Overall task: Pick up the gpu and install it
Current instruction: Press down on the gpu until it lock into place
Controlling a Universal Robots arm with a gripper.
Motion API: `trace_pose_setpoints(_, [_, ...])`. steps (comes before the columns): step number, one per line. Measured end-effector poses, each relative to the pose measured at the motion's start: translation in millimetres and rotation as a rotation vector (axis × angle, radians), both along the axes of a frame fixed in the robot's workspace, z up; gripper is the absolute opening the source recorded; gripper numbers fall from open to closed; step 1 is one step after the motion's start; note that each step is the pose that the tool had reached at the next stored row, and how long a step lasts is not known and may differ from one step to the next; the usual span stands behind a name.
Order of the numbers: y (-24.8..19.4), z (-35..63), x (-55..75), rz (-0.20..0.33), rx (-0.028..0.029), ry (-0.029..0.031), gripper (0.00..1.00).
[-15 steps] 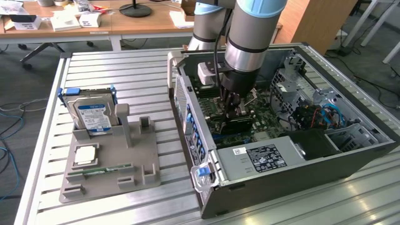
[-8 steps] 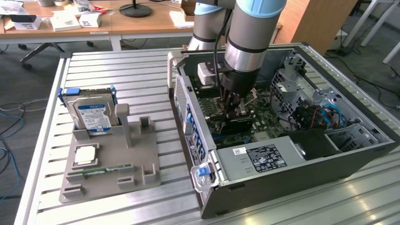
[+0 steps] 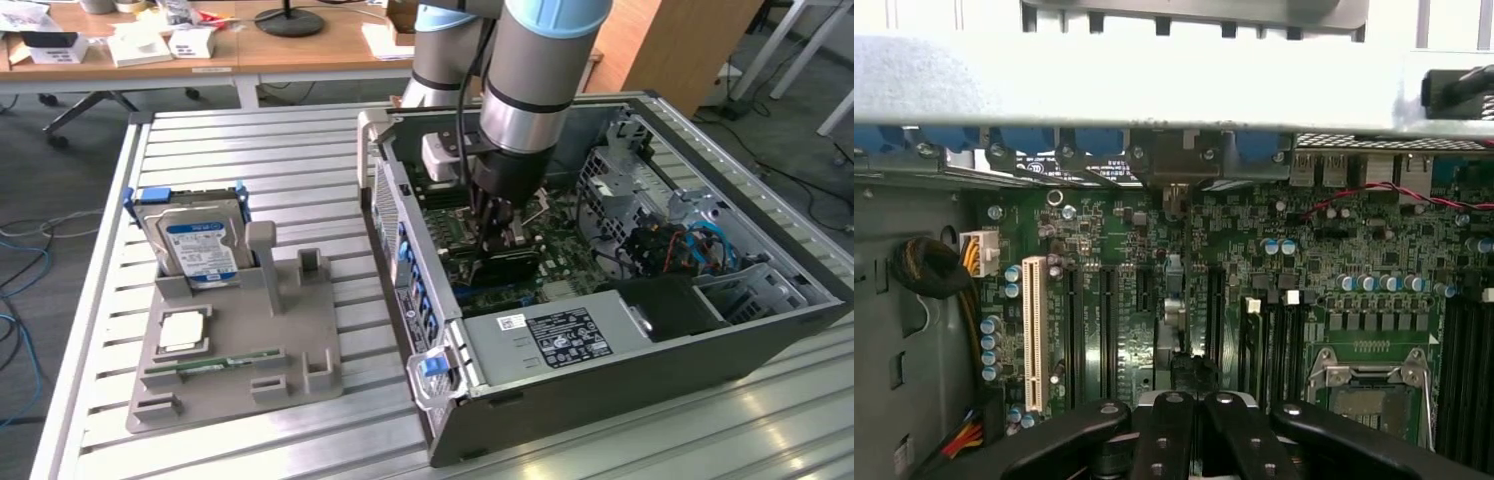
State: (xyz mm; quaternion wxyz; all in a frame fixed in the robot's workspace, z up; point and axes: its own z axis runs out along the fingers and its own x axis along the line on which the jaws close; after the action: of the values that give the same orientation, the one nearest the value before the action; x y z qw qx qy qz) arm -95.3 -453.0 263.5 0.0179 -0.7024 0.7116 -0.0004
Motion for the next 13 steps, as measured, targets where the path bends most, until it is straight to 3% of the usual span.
trace_pose_setpoints(2, [-0.2, 5.5, -0.1, 0.000, -0.0025, 0.0014, 0.11])
trace_pose_setpoints(13, [-0.3, 37.1, -0.1, 0.000, -0.0024, 0.0005, 0.11])
